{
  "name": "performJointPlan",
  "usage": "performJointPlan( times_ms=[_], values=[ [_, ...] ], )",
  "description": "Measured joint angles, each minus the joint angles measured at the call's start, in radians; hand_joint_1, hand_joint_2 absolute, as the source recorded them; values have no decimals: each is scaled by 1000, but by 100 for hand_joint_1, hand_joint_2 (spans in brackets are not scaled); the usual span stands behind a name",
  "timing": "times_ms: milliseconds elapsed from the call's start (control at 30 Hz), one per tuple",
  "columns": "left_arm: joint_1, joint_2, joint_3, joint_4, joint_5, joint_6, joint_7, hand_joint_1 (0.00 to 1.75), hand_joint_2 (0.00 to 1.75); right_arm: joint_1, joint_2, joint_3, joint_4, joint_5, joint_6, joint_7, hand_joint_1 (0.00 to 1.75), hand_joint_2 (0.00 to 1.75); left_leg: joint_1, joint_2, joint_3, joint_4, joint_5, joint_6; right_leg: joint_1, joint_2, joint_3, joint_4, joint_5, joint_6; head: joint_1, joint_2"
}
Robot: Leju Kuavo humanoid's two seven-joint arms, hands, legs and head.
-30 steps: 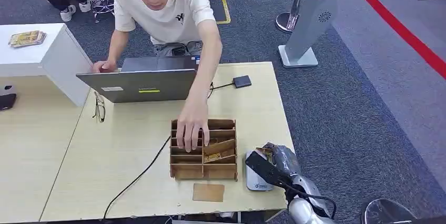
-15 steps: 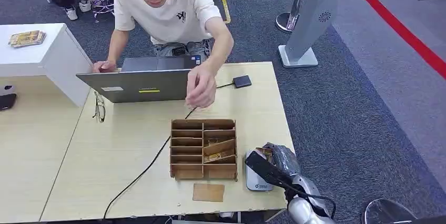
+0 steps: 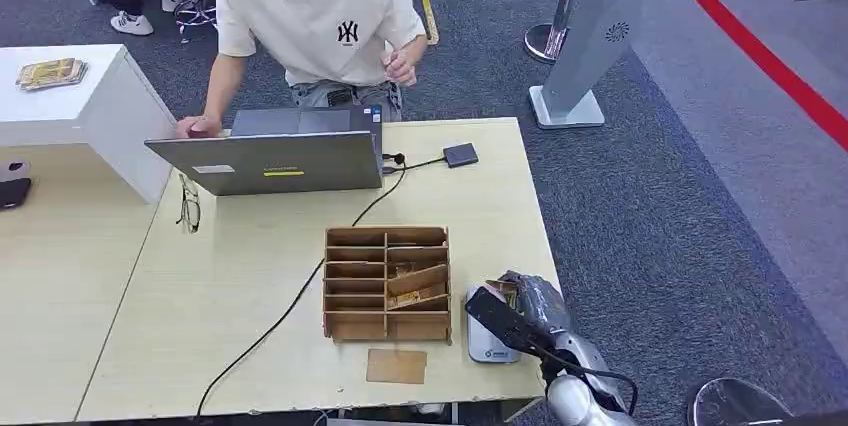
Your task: Pass the card to the sensor for recognition and then transmit it.
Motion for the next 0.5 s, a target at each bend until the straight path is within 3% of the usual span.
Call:
performJointPlan(
  times_ms=[500],
  values=[
    [0, 0, -2, -2, 2, 0, 0, 0, 0, -1, 2, 0, 2, 0, 0, 0, 175, 175, 0, 0, 0, 0, 0, 0, 0, 0, 0, 0, 0, 0, 0, 0]
  ],
)
